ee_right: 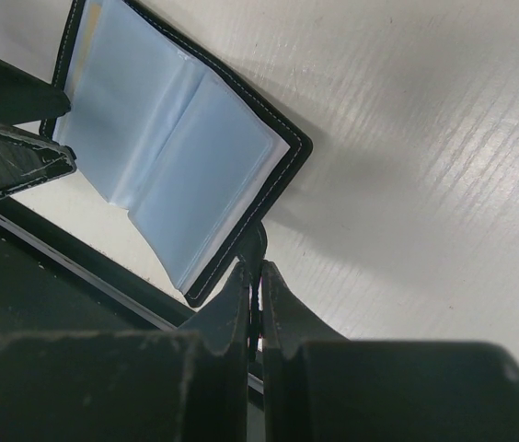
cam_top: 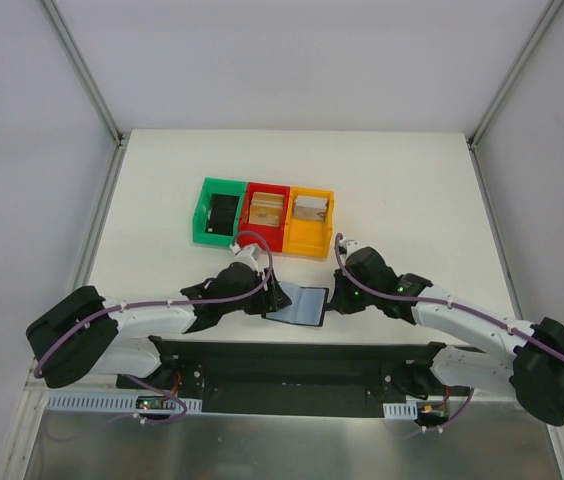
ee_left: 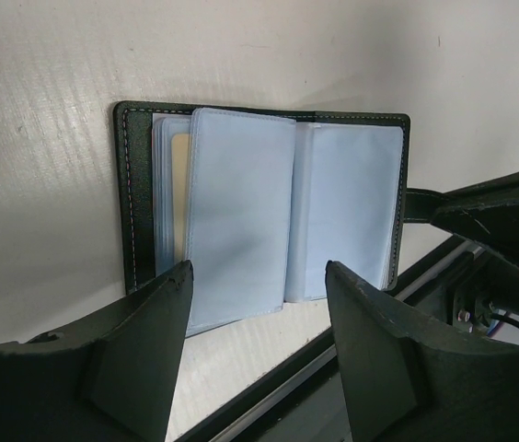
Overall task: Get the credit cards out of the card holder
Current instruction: Remove the credit card from the card holder.
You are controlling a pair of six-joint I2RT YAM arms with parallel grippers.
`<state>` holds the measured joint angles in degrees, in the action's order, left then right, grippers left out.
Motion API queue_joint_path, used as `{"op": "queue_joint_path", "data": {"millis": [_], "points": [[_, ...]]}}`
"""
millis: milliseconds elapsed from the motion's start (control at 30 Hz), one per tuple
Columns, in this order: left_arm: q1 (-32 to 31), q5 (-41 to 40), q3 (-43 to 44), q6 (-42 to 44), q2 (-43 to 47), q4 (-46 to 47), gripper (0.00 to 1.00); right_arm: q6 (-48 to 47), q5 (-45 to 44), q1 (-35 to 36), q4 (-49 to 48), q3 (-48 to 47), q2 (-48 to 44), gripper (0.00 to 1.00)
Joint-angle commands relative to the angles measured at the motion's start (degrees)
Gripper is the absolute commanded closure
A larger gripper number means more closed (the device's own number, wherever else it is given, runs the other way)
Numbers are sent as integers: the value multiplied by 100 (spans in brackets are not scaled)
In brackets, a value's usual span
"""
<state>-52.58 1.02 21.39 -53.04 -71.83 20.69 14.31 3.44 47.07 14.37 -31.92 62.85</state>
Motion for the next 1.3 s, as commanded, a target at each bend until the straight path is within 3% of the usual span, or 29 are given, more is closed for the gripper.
{"op": "queue_joint_path", "data": {"millis": [0, 800, 933, 1067, 1267], "points": [[-77, 4, 76, 21, -24, 93, 41, -24, 60, 30, 4, -139, 17, 100], [-464, 1366, 788, 575, -806, 1174, 42, -51, 51, 30, 22, -165, 78, 100], [-473, 841, 543, 636, -281, 1096, 42, -51, 60, 30, 31, -156, 61, 100], [-438, -248, 340, 707, 502, 26, 41, -59, 51, 22, 40, -156, 52, 100], [-350, -585, 173, 690, 794, -513, 40, -42, 60, 30, 4, -165, 96, 100]]}}
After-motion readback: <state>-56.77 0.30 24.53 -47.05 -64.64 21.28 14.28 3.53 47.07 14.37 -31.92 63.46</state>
